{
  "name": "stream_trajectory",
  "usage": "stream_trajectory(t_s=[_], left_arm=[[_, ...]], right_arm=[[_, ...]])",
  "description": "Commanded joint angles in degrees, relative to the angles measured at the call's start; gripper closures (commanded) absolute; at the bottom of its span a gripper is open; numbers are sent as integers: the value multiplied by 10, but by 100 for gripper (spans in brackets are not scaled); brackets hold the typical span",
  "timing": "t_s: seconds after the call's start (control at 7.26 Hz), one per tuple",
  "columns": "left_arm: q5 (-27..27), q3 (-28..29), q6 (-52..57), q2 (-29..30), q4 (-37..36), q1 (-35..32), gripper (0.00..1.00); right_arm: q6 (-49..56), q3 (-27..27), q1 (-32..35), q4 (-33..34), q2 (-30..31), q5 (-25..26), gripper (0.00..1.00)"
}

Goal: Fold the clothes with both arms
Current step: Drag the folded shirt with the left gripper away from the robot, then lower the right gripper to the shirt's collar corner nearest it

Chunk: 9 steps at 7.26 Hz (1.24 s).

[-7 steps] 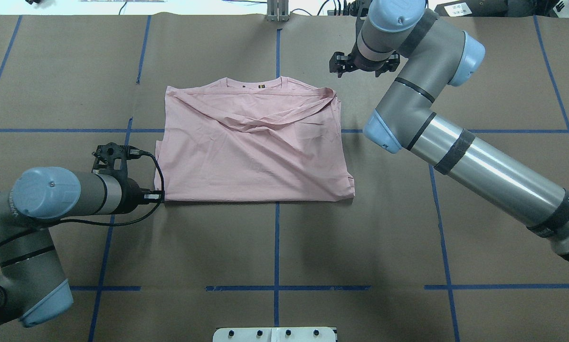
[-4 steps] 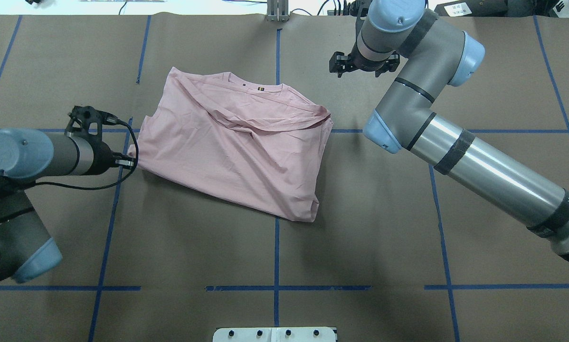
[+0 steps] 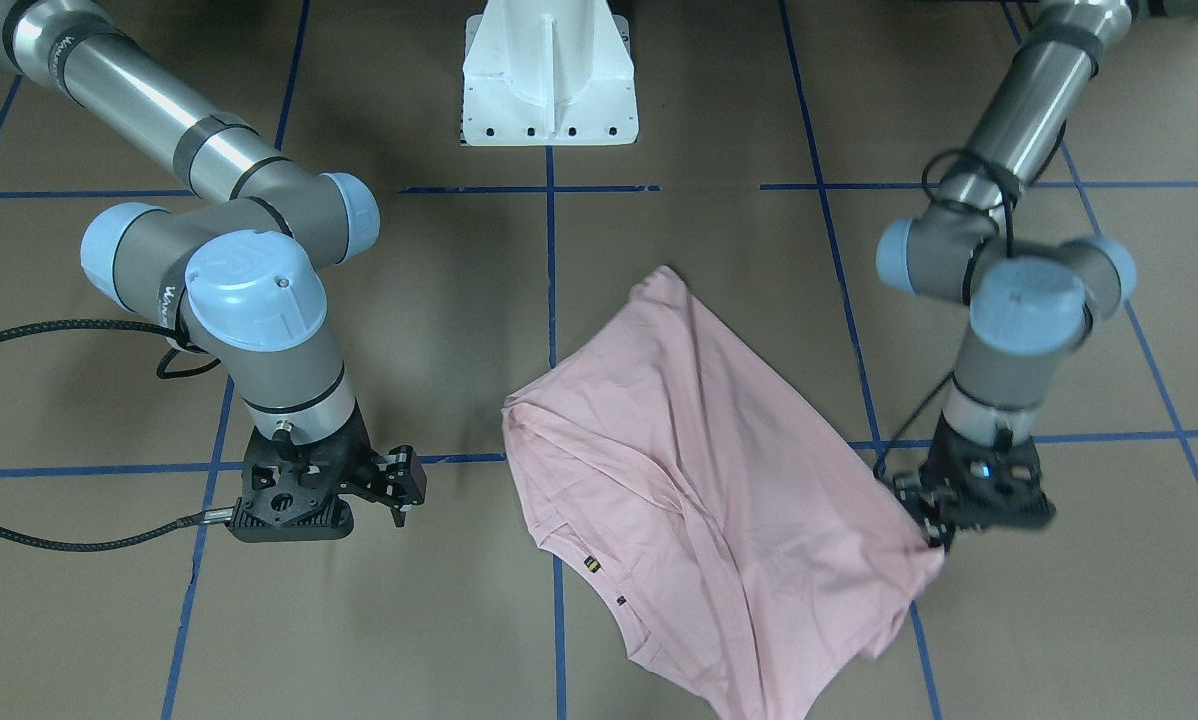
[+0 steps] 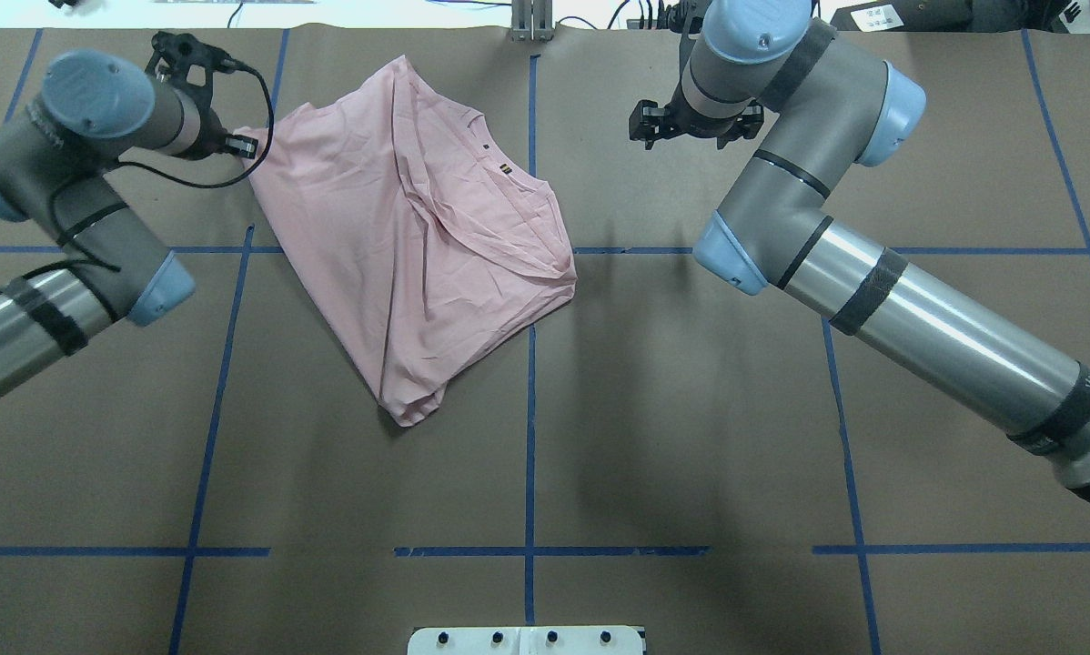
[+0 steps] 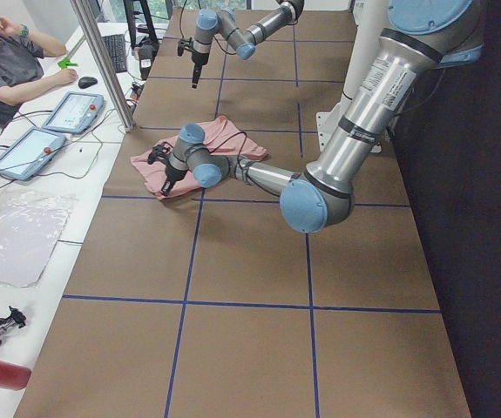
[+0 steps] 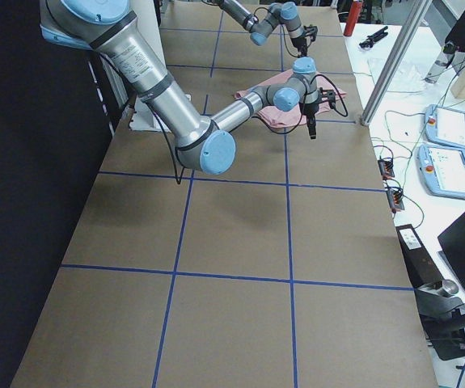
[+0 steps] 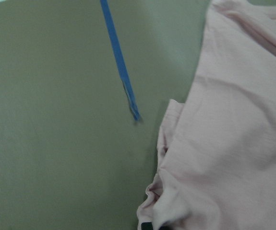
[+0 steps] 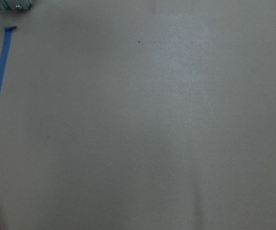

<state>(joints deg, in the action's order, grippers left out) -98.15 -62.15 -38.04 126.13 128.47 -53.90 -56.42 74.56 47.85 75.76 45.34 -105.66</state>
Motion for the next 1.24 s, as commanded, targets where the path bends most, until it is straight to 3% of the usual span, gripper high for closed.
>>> stream_trajectory(t_s=[0.0,0.14,0.28,0.55,0.69,0.96,1.1], left_arm=[[54,193,10,117,74,-17,100],[52,191,11,100,95,-19,29],[46,155,10,64,127,-21,0],[-75,120,84,40,128,-73,0],[-77,72,84,14,123,-73,0],[-77,63,84,8,123,-73,0],[-77,62,84,9,123,-72,0]], right_arm=[[1,1,0,-1,-2,-1,0],[0,1,0,-1,-3,-2,0],[-7,1,-1,0,-7,-1,0],[-111,-6,-29,4,-32,-6,3],[-196,-9,-62,7,-48,-2,12],[-263,-52,-110,6,-91,37,21],[-274,-88,-127,6,-121,55,31]])
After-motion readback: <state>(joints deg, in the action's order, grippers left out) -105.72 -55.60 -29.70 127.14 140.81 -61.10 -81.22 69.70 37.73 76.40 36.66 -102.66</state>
